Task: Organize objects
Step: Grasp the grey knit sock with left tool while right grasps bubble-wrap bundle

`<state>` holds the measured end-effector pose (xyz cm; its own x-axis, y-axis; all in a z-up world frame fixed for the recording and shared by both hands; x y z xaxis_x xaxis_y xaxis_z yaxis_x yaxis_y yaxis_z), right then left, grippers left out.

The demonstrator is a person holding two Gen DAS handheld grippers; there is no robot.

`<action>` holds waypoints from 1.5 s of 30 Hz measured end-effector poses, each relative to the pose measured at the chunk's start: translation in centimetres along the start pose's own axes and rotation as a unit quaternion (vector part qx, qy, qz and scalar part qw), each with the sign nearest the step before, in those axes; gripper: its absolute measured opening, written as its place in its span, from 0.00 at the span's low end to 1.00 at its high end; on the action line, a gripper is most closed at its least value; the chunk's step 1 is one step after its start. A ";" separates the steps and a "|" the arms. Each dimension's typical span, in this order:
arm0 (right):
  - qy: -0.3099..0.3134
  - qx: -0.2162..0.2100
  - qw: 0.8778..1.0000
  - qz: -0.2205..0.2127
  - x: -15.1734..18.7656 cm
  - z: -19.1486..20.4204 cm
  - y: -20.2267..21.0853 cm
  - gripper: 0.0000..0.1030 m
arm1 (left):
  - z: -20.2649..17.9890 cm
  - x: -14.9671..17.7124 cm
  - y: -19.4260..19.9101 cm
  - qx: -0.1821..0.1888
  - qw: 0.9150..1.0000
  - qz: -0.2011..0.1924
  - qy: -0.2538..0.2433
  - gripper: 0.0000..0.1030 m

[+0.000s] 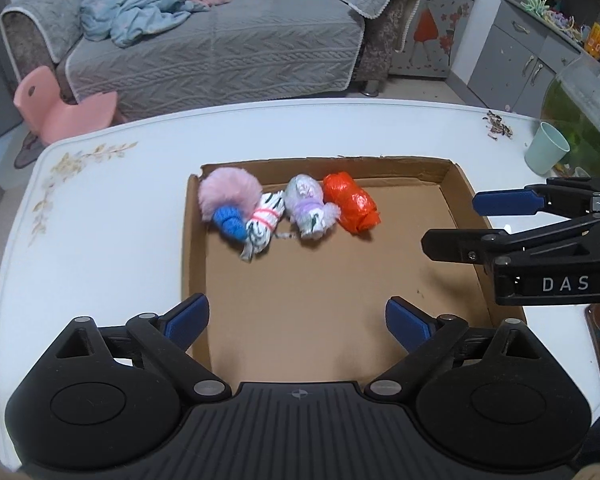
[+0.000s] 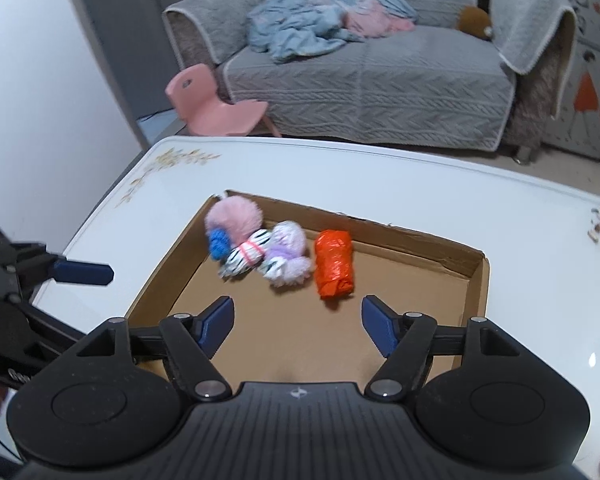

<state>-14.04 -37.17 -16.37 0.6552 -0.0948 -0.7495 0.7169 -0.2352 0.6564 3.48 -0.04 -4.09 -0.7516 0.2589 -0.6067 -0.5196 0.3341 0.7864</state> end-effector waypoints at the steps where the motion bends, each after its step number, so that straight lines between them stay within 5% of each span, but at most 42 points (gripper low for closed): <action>1: 0.010 0.001 1.000 -0.002 0.1 0.2 0.3 0.66 | 0.1 0.3 0.5 0.000 1.000 0.002 0.002 0.95; 9: 0.035 -0.002 0.999 -0.019 1.2 1.0 3.7 0.78 | -0.1 3.3 5.1 0.009 1.000 0.009 -0.009 0.98; 16: 0.053 0.013 0.998 -0.002 5.0 1.4 6.4 0.82 | 0.8 10.0 7.4 0.010 0.998 0.055 -0.013 0.99; 21: 0.052 0.014 0.998 0.013 8.2 0.8 8.4 0.83 | 1.0 14.9 6.5 0.013 0.994 0.108 -0.014 0.99; 28: -0.001 0.058 0.996 0.073 12.6 -3.4 8.1 0.80 | 0.6 17.7 3.4 0.002 0.988 0.155 -0.015 0.98; 41: -0.017 0.059 0.987 0.146 15.3 -3.2 5.1 0.81 | 2.9 19.8 0.5 -0.047 0.984 0.172 -0.005 0.95; 45: -0.004 0.068 0.983 0.171 16.3 -2.9 3.9 0.81 | 3.2 20.2 0.1 -0.049 0.984 0.173 -0.005 0.86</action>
<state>0.16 -36.81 -25.81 0.8500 -0.1990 -0.4878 0.4156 -0.3156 0.8530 -10.42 8.14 -16.68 -0.8867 0.3507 -0.3012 -0.2703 0.1351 0.9532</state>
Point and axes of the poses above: each gripper's, at about its wrist camera, not at the fingertips, and y roughly against the way its jaws point, z to its left, x to its underside, the point moved 7 cm from there along -y, roughly the way its jaws point, and after that the axes turned 7 degrees about -z, right-handed, at the moved point
